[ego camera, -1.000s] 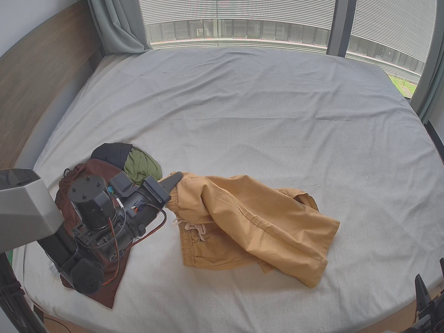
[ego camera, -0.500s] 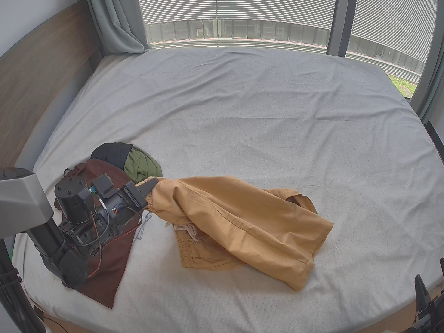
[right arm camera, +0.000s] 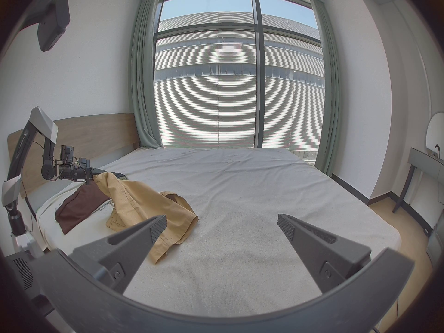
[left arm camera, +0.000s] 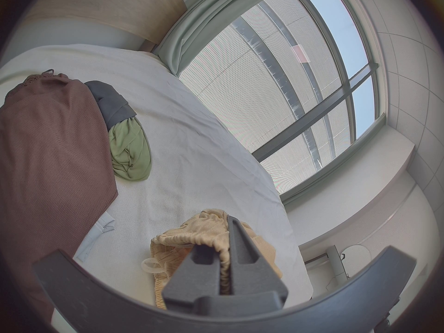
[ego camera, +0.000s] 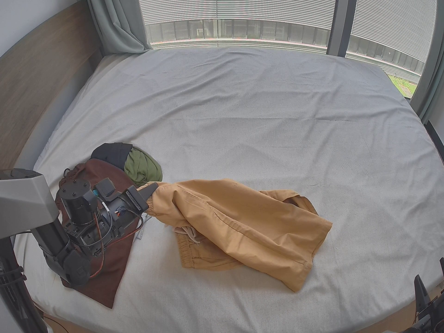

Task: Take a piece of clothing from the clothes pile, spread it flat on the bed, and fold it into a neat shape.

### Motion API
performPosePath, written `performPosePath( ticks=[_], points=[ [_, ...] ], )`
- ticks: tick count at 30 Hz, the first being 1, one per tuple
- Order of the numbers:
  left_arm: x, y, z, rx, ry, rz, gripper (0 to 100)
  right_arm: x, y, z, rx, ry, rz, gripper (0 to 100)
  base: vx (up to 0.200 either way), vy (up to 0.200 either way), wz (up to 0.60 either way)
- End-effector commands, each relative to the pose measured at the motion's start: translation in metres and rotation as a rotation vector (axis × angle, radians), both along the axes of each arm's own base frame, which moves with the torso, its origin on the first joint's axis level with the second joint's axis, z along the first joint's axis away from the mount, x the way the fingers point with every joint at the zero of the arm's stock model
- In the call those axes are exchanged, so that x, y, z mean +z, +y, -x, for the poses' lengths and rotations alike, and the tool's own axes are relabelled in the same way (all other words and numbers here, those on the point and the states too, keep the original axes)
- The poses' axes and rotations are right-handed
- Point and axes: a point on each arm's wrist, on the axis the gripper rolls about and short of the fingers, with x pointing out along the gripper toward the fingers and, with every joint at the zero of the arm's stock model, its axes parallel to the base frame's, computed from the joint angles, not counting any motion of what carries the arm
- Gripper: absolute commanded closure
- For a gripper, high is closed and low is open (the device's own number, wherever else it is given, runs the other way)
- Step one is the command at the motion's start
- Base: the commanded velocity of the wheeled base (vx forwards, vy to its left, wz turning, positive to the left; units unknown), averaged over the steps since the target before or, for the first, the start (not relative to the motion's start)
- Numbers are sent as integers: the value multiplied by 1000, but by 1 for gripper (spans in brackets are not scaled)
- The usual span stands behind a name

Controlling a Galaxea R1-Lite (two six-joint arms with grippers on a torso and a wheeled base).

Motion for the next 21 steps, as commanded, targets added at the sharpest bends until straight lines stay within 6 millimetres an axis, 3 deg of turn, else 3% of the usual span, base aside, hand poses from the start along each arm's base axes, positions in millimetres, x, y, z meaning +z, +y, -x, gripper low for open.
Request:
performPosePath(
  ticks=[1, 21],
  points=[
    [-1, 0, 0, 0, 4, -1, 100, -5, 0, 0, 0, 0, -2, 0, 0, 0, 0],
    [-2, -3, 4, -9, 13, -5, 100, 1, 0, 1, 4, -45, 11, 0, 0, 0, 0]
  ],
)
